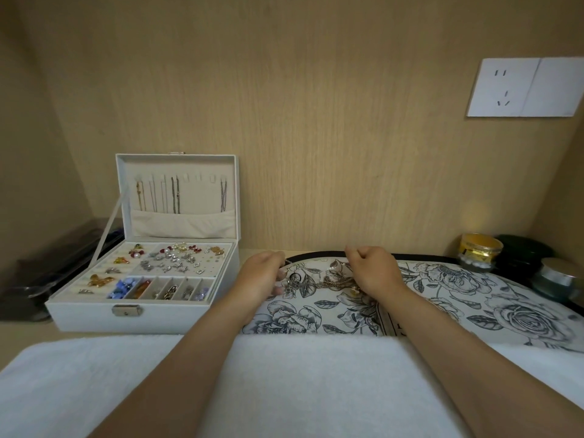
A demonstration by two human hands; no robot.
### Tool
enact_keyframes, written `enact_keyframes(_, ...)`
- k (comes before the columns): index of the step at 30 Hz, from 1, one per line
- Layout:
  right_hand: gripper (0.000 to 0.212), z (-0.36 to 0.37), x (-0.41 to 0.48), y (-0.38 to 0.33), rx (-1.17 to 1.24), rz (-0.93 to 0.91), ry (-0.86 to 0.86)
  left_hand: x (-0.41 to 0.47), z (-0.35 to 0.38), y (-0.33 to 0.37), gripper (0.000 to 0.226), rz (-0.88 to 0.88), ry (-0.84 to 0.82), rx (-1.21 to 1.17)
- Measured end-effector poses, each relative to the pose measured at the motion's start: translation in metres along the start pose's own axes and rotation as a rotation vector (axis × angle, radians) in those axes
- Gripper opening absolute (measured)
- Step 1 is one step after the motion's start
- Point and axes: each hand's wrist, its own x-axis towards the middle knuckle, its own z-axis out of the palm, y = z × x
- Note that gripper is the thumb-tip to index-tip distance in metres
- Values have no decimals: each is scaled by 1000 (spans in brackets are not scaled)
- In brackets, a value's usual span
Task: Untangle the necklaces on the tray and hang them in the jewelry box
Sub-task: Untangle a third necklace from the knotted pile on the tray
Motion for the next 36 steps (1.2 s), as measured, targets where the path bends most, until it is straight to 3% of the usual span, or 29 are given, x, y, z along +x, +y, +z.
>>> enact_keyframes(4,49,1,-2,0,-310,-12,-5,3,-4,1,35,35,-54,-198)
enact_keyframes(7,31,3,-6,-2,-513,-149,-11,-3,-4,3,43,111,-161,-173)
enact_keyframes(10,19,6,-8,-6,-388,-389,-47,-12,-6,7,44,186,-228,125)
enact_keyframes(14,20,16,-15,-19,-159,-626,-273,-20,-7,11,35,322,-174,893)
enact_keyframes(22,12,15,-21,-20,-252,-637,-364,-19,-20,21,28,267,-201,1118)
enact_keyframes(27,11,18,-20,-20,-305,-623,-321,-13,-21,14,26,433,-12,1458)
enact_keyframes(31,12,20,-22,-20,-349,-624,-269,-10,-14,12,21,561,90,1444)
enact_keyframes(34,15,23,-22,-22,-353,-647,-233,-11,-8,13,19,544,20,1252)
enact_keyframes(36,18,23,-23,-23,-351,-653,-235,-11,-5,14,14,512,-23,1249)
